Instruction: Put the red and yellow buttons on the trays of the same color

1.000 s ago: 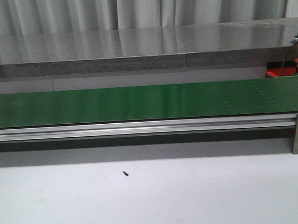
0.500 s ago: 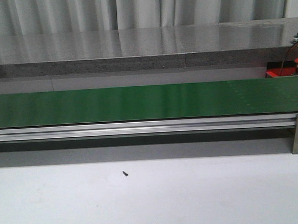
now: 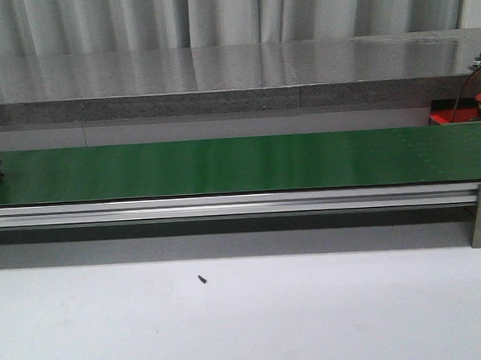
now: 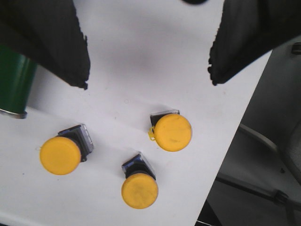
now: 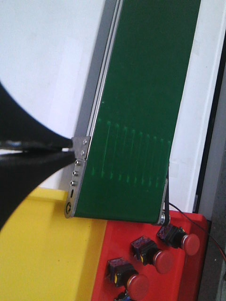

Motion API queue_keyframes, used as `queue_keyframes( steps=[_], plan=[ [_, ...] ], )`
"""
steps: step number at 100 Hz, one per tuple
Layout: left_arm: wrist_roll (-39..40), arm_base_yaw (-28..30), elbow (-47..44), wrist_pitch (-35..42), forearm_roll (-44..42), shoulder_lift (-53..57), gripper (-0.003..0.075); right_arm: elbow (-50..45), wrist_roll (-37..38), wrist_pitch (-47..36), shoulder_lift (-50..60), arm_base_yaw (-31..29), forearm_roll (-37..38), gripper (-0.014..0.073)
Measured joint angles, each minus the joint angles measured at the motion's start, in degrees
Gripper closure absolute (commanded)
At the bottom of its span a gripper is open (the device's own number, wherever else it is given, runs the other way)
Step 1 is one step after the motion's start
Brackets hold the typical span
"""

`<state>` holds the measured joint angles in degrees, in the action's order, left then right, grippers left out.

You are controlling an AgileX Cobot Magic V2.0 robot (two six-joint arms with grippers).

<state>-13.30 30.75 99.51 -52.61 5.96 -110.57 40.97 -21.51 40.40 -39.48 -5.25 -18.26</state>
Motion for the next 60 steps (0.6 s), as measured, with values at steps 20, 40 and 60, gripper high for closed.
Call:
queue_keyframes(
  steps=[20,40,60],
  plan=[
    [0.0,0.0,0.0,4.9,-1.62,-3.4,0.0197,0.0,0.0,0.0,0.0,0.0,0.0,0.0664],
    [0.0,0.0,0.27,8.19,-2.57,-7.01,0.0197,0.0,0.0,0.0,0.0,0.0,0.0,0.0664],
    [0.0,0.0,1.72,9.81,-3.18,-10.59,0.0197,0.0,0.0,0.0,0.0,0.0,0.0,0.0664]
  ],
)
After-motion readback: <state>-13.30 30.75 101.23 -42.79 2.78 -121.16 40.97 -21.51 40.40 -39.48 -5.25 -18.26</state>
